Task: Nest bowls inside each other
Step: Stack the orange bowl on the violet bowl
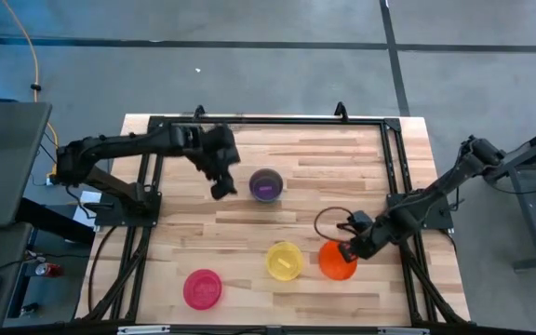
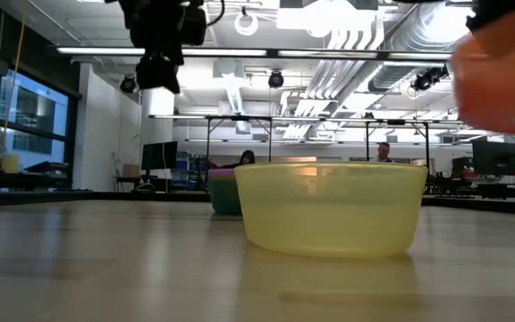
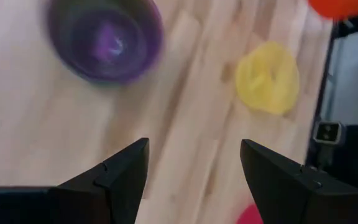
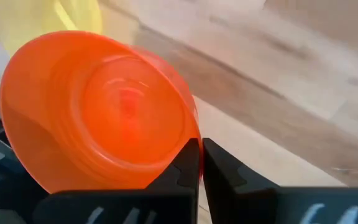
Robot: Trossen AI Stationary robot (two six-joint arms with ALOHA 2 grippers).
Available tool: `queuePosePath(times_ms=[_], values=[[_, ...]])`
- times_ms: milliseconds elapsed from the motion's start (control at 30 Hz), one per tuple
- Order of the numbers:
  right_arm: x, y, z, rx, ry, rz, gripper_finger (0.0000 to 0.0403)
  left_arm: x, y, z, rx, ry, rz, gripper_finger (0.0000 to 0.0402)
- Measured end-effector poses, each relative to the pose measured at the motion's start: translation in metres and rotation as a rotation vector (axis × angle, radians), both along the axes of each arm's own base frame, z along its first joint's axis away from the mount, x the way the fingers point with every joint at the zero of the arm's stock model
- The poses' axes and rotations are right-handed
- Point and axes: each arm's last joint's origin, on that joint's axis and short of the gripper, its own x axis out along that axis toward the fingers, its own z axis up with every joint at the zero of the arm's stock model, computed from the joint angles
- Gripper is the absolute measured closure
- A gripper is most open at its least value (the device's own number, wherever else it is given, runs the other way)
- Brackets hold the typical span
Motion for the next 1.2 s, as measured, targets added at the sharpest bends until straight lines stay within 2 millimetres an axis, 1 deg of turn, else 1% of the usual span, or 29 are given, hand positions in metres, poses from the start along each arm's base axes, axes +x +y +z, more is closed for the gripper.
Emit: queuePosePath(times_ms=[133, 300, 400, 500, 667, 800, 900, 1000, 1200], values=[[0.01, -0.019, 0.028, -0.059, 0.004, 0.014, 0.0402, 0.012, -0.019, -0.02, -0.052, -0.062, 0.024, 0.0164], [0.025, -0.058, 0.059, -0.164, -0.043, -0.016, 0.0403, 0.023, -0.037, -0.041, -0.111, -0.125, 0.05, 0.0173], [0.033, -0.085, 0.07, -0.21, -0.07, -0.029, 0.0403, 0.026, -0.045, -0.051, -0.138, -0.154, 0.074, 0.0173], [0.039, -0.112, 0.075, -0.254, -0.102, -0.049, 0.0403, 0.026, -0.054, -0.062, -0.153, -0.174, 0.1, 0.0168], [0.045, -0.151, 0.075, -0.31, -0.135, -0.07, 0.0403, 0.023, -0.07, -0.079, -0.176, -0.22, 0.117, 0.0157], [0.057, -0.174, 0.068, -0.307, -0.167, -0.06, 0.0403, 0.016, -0.084, -0.091, -0.226, -0.277, 0.14, 0.0154], [0.073, -0.187, 0.056, -0.284, -0.174, -0.037, 0.0403, 0.014, -0.093, -0.094, -0.248, -0.335, 0.182, 0.0155], [0.091, -0.196, 0.041, -0.253, -0.19, -0.015, 0.0403, 0.014, -0.098, -0.092, -0.256, -0.389, 0.222, 0.0156], [0.123, -0.213, 0.012, -0.172, -0.23, 0.009, 0.0403, 0.013, -0.111, -0.094, -0.218, -0.38, 0.272, 0.0154]])
